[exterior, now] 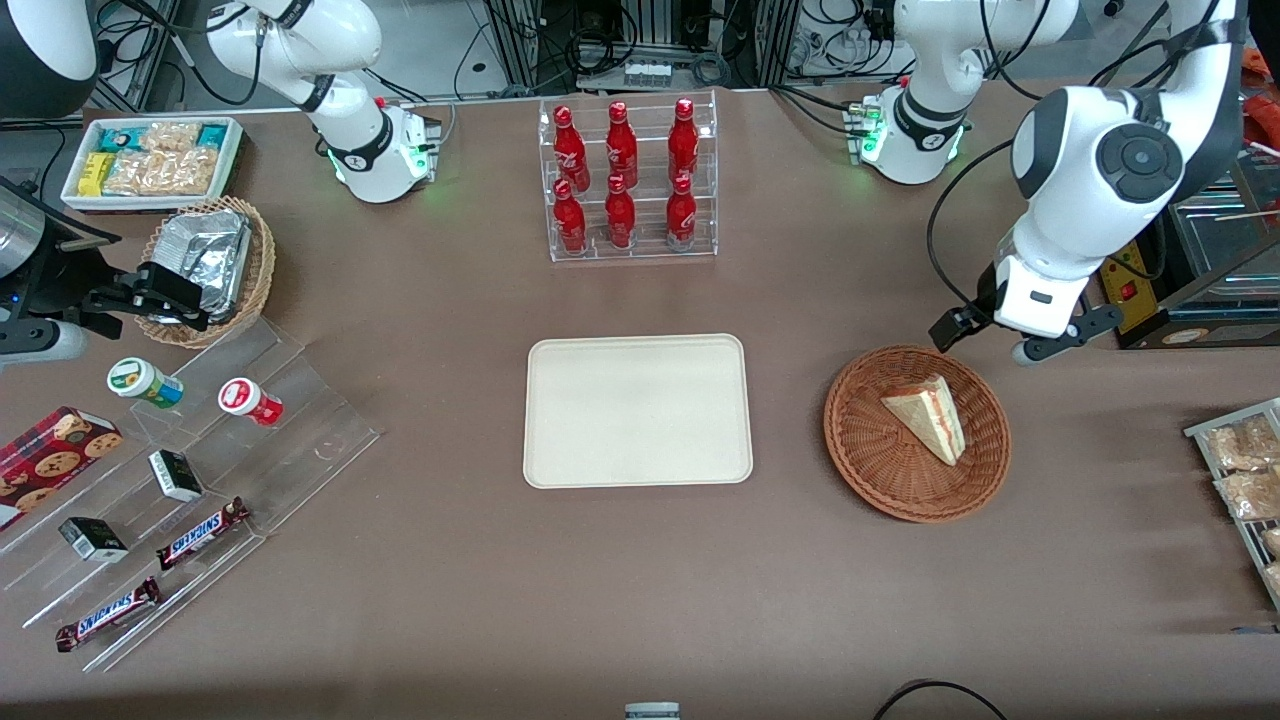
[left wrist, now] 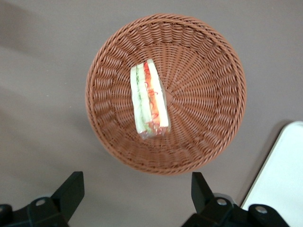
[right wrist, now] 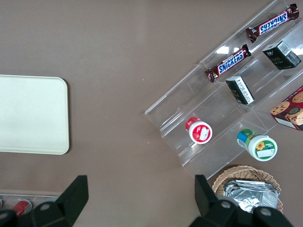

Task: Place sandwich from basket to tray
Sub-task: 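Lower the open left gripper onto the wrapped sandwich and close it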

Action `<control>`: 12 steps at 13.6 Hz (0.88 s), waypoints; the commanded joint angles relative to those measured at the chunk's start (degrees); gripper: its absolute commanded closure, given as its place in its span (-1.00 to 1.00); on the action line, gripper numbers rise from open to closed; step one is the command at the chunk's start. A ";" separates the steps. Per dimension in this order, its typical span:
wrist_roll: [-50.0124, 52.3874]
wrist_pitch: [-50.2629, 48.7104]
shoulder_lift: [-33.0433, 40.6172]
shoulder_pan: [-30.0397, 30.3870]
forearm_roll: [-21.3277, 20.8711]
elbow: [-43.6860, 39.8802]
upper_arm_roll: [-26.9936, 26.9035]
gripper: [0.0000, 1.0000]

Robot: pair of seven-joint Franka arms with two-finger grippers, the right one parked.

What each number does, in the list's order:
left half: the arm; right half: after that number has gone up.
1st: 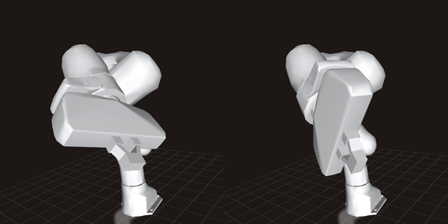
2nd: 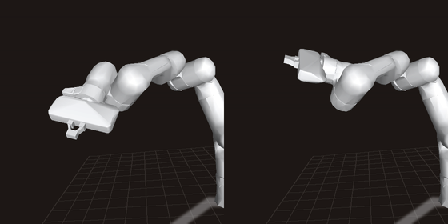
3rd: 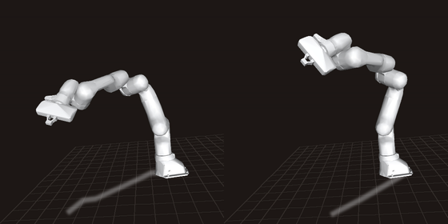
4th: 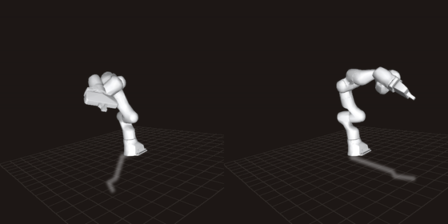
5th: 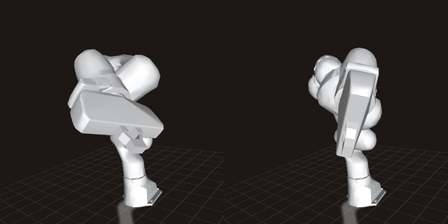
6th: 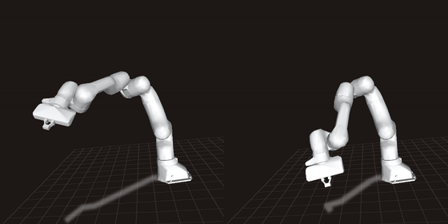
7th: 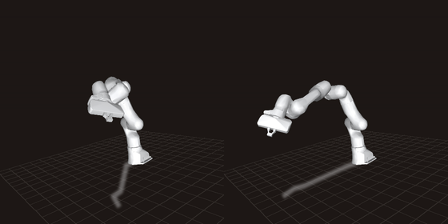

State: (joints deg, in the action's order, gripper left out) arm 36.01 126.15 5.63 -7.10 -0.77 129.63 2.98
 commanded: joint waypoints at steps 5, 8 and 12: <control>4.33 12.62 -8.52 0.42 -1.08 1.24 -0.17 -1.00; 4.33 16.49 -11.86 0.59 -0.99 1.06 -0.34 -1.00; 4.94 21.07 -15.20 0.68 -0.90 1.15 -0.70 -0.98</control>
State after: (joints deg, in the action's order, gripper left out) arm 39.19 145.33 -7.84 -6.53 -0.77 131.20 2.33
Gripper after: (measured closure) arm 0.000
